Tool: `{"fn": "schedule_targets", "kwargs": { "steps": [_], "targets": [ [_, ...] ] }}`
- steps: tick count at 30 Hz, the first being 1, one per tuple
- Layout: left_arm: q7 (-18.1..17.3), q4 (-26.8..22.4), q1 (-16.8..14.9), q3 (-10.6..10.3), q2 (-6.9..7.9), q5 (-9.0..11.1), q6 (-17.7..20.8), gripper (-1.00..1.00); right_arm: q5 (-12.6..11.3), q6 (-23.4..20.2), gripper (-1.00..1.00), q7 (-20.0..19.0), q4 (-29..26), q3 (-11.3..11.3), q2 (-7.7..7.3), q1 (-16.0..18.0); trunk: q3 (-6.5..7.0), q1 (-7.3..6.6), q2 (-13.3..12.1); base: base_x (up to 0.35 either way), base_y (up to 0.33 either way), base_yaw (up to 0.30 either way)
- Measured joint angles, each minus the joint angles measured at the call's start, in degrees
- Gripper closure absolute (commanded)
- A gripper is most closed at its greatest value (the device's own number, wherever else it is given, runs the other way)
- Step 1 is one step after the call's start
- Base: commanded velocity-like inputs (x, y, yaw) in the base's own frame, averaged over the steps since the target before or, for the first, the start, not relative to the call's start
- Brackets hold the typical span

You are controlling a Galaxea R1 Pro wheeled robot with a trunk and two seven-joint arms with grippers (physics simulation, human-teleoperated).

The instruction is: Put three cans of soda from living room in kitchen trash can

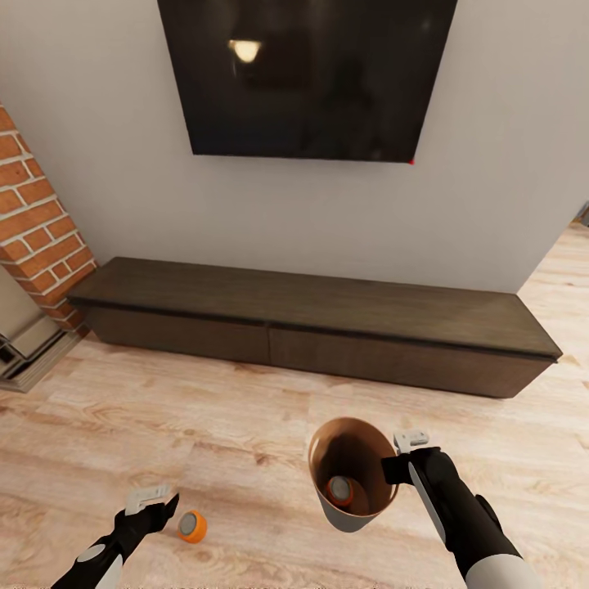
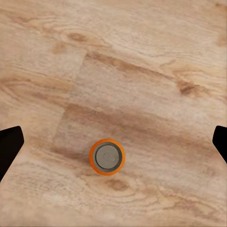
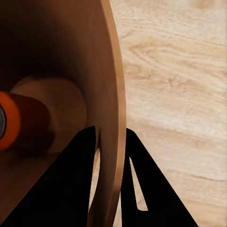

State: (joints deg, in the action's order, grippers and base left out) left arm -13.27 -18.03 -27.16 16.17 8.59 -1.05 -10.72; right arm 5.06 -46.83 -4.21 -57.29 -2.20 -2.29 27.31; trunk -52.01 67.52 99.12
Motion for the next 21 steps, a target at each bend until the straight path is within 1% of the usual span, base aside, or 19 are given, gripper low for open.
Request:
{"fn": "schedule_targets", "kwargs": {
  "steps": [21],
  "targets": [
    [0.0, 0.0, 0.0, 0.0, 0.00, 0.0, 0.0, -1.00, 0.0, 0.0, 1.00, 0.0, 0.0, 0.0, 0.00, 0.0, -1.95, 0.00, 0.0, 0.004, 0.000, 0.000]
  ]
}}
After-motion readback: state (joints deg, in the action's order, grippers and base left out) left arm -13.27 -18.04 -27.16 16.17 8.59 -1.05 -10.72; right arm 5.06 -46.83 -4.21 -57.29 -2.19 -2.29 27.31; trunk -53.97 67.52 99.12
